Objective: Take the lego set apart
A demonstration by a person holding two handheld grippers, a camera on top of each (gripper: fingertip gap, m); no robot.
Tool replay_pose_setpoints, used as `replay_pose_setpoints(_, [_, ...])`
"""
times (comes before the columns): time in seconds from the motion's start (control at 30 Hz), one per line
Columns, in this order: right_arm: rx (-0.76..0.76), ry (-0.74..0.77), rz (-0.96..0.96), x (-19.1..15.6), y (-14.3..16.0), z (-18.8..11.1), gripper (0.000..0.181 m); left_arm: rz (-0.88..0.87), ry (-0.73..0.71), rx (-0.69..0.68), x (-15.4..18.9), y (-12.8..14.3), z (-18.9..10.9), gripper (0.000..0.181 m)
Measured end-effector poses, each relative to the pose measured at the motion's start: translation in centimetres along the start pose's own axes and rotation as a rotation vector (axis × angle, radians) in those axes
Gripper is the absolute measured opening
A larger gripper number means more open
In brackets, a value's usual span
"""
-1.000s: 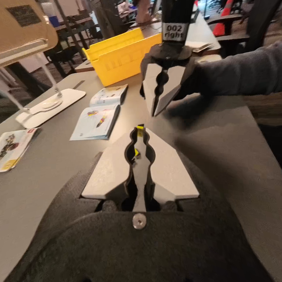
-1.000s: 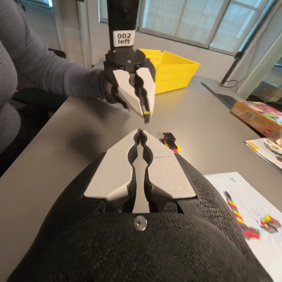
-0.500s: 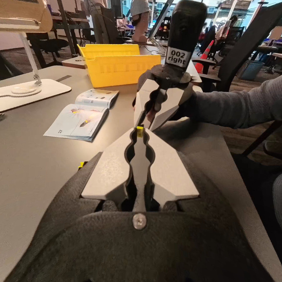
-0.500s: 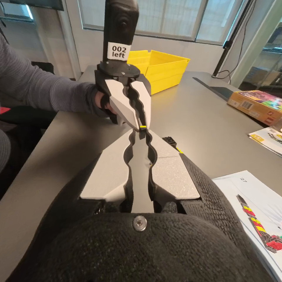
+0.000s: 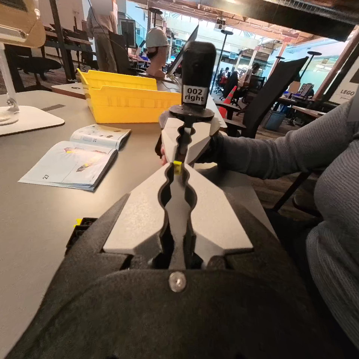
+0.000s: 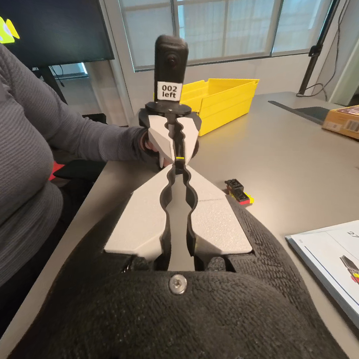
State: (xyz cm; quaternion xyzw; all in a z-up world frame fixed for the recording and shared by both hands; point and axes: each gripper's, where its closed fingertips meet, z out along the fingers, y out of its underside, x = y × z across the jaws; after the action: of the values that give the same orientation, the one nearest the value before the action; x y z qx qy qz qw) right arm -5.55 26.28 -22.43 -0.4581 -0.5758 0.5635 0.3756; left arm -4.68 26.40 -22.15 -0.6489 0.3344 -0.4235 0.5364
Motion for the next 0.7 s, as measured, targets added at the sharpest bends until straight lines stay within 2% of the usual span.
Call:
replay_pose_setpoints(0.23, [0.031, -0.105, 0.013, -1.5, -0.7, -0.1, 0.004, -0.034, 0.118, 0.021, 1.5, -0.6, -0.3, 0.005])
replay_pose_setpoints(0.33, [0.006, -0.065, -0.032, -1.1, -0.4, -0.1, 0.000, 0.001, 0.087, -0.019, 0.9, -0.2, -0.7, 0.005])
replay_pose_setpoints(0.4, [0.003, 0.077, -0.051, 1.4, -0.4, -1.4, 0.000, -0.012, 0.161, 0.035, 2.0, -1.2, -1.9, 0.005])
replay_pose_setpoints(0.47, [0.041, 0.132, -0.060, 2.5, -1.0, -2.8, 0.000, 0.012, 0.092, 0.022, 1.0, -1.1, -2.1, 0.005])
replay_pose_setpoints(0.53, [0.004, 0.170, -0.215, 2.2, -0.8, -2.7, 0.000, -0.060, 0.062, 0.020, 0.2, -1.1, -1.7, 0.005])
replay_pose_setpoints(0.6, [-0.008, 0.167, -0.425, 0.4, -0.8, -1.4, 0.026, -0.195, 0.062, -0.011, -0.5, -0.2, -1.1, 0.005])
replay_pose_setpoints(0.63, [-0.033, 0.156, -0.493, -0.4, -0.4, -0.7, 0.032, -0.264, 0.078, -0.029, -0.5, 0.2, -0.8, 0.005])
replay_pose_setpoints(0.7, [-0.106, 0.180, -0.619, -0.7, 0.5, 0.3, 0.028, -0.372, 0.125, -0.051, -0.4, 0.9, -0.6, 0.005])
